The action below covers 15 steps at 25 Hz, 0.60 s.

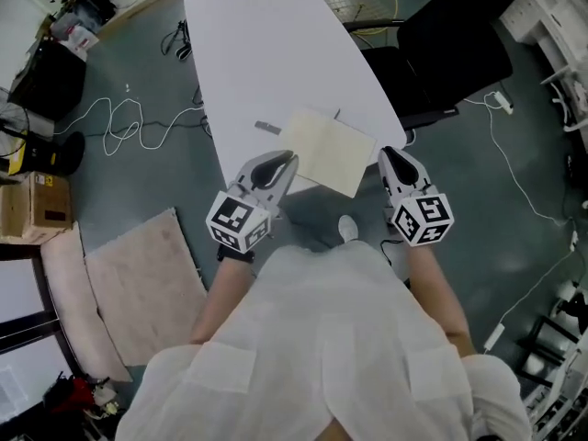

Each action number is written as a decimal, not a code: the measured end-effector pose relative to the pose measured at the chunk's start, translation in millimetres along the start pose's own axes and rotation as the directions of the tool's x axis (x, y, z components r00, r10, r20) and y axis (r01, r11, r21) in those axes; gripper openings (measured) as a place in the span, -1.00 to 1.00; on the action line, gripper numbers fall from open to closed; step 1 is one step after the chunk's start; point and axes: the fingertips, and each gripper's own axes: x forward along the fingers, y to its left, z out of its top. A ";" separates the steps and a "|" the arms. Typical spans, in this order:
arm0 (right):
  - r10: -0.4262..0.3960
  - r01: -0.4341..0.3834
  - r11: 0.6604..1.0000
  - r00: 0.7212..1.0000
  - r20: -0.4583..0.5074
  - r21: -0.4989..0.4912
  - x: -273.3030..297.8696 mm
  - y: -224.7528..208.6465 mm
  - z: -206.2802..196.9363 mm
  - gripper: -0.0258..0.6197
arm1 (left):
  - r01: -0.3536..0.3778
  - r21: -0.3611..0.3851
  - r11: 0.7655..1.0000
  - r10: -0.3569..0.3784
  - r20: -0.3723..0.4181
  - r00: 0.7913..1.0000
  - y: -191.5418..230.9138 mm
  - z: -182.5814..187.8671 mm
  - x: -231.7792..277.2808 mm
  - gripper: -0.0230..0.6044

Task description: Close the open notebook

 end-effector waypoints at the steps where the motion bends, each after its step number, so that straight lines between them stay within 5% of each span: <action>1: -0.013 0.013 1.000 1.000 -0.017 0.009 0.2 0.4 -10.2 -0.80 | 0.013 0.000 1.000 -0.013 -0.005 1.000 0.2 -3.0 0.8 -0.81; 15: -0.156 0.211 0.957 0.953 -0.259 0.199 12.8 -16.6 -127.9 -0.70 | 0.035 -0.052 0.998 -0.038 -0.054 0.998 13.9 -41.8 4.9 -0.81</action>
